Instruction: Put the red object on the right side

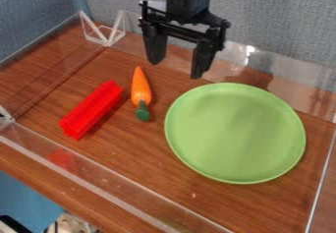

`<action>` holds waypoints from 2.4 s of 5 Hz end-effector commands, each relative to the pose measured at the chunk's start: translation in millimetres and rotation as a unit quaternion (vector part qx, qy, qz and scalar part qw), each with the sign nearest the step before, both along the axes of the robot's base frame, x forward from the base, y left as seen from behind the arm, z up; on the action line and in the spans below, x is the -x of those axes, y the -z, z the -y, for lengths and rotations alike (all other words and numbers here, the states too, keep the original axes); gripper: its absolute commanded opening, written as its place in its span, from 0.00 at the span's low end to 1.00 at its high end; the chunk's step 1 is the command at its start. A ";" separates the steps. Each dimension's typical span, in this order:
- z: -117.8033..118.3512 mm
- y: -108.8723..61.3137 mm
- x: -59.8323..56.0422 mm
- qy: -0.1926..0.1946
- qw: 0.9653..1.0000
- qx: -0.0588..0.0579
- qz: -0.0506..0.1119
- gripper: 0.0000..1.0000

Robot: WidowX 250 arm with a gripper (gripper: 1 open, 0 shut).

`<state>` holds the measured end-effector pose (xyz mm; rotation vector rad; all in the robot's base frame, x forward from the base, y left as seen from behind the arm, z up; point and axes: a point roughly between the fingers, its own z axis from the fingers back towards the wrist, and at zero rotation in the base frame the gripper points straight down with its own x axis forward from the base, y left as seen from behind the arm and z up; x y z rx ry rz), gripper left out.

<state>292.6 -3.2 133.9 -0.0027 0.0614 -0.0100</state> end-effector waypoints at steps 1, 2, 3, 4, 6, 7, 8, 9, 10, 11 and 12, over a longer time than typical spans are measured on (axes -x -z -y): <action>-44.7 8.9 9.2 0.000 1.000 -0.015 -0.009 1.00; -80.7 27.3 26.3 -0.010 1.000 -0.026 -0.011 1.00; -98.6 42.6 32.3 -0.004 1.000 -0.027 0.000 1.00; -104.9 61.8 30.9 0.004 1.000 -0.022 0.005 1.00; -121.3 95.3 28.5 0.015 1.000 -0.017 0.003 1.00; -111.2 98.8 26.7 0.054 0.998 -0.019 0.001 0.00; -99.1 90.2 27.9 0.088 0.995 -0.032 -0.013 0.00; -92.6 88.0 26.7 0.117 0.992 -0.039 -0.018 0.00; -106.3 92.3 27.3 0.099 0.994 -0.041 -0.021 0.00; -120.4 96.4 28.8 0.080 0.996 -0.042 -0.025 0.00; -120.0 94.6 30.7 0.083 0.995 -0.044 -0.026 0.00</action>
